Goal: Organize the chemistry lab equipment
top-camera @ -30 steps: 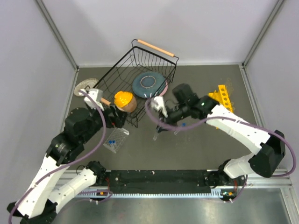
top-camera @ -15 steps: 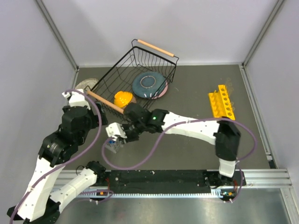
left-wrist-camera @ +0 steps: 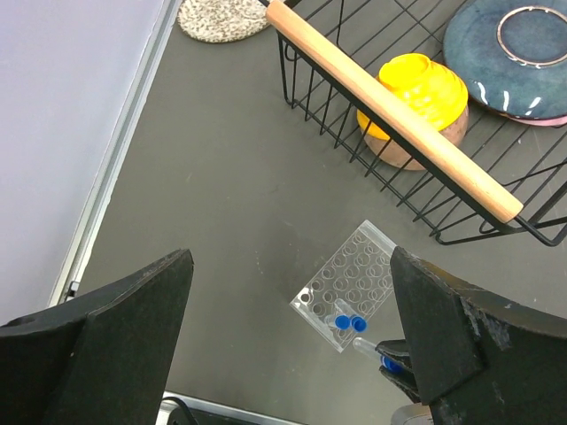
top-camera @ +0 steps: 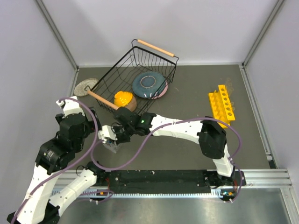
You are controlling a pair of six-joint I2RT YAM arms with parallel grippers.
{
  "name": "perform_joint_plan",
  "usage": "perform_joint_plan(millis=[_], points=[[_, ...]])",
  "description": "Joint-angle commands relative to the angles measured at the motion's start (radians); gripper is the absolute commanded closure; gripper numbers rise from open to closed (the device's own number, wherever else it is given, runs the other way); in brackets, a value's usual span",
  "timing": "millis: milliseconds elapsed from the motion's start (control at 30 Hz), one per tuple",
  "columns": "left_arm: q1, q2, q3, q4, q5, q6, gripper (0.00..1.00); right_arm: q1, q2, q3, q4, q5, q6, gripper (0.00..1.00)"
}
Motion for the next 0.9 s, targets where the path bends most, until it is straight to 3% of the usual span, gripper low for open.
perform_joint_plan(millis=[0, 867], points=[[0.003, -0.007, -0.012, 0.013, -0.019, -0.014, 0.02, 0.030, 0.027, 0.054, 0.057, 0.020, 0.027, 0.95], [0.003, -0.041, -0.023, 0.010, 0.009, -0.031, 0.02, 0.044, 0.104, 0.027, 0.098, 0.086, 0.063, 0.92]])
